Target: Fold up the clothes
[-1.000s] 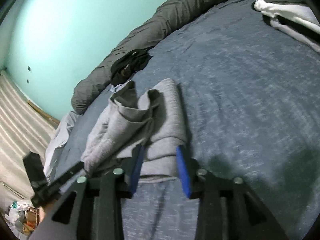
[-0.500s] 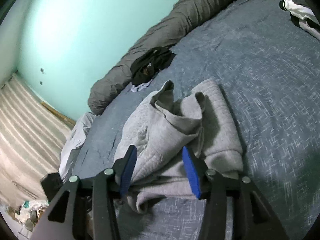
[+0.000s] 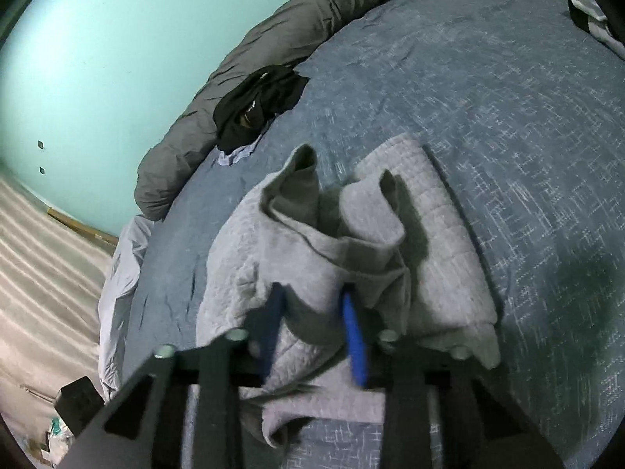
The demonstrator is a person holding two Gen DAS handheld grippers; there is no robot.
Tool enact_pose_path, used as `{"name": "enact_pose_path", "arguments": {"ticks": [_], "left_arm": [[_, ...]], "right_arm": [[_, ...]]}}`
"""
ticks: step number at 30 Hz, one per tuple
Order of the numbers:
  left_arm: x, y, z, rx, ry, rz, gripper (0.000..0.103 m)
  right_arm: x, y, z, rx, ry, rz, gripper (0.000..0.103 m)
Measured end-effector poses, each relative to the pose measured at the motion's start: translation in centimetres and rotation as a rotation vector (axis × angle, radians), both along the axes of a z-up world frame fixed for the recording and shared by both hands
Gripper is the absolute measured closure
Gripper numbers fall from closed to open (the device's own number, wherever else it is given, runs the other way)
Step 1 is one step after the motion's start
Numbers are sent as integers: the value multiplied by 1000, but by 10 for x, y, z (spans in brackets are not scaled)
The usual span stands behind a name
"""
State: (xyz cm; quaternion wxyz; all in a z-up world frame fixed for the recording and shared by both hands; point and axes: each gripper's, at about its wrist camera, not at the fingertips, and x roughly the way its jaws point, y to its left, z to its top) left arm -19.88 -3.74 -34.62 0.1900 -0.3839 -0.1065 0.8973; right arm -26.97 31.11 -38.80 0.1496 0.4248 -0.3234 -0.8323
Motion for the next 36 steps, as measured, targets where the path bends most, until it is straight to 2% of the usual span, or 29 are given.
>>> {"name": "enact_pose_path", "arguments": {"ticks": [2,6,11,13,15,18,21,23,27,28,30,33,36], "left_arm": [[-1,-3,0,9,-4,0,41],[-3,-3,-1,26,-21,-3,41],[-7,6,-8,14,-54,-29,41],[-8,9,-12,1,-63,-38,41],[-10,12,-15,-22,-74,-44,41],[-12,13,-19,-19,-88,-42,41],[-12,14,-19,-23,-90,-42,41],[-12,14,-19,-24,-91,-43,41],[-10,15,-19,-27,-91,-42,41],[-9,15,-19,-28,-92,-42,41],[-9,16,-19,-32,-93,-43,41],[-11,17,-22,-40,-105,-45,41],[-12,21,-27,-53,-123,-55,41]], "right_arm": [[11,3,10,28,43,-2,87],[42,22,7,46,66,-74,88],[51,34,-36,32,-30,-100,88],[50,37,-41,9,-31,-106,87],[47,39,-41,-10,-46,-101,81],[47,42,-30,38,-55,-94,71],[50,48,-5,141,-40,-150,70],[49,50,15,170,14,-165,69],[25,21,33,219,77,-17,70],[19,9,31,242,80,31,70],[13,-11,21,299,76,101,91],[8,-33,-2,378,39,163,98],[6,-36,-25,405,-7,170,101]]}}
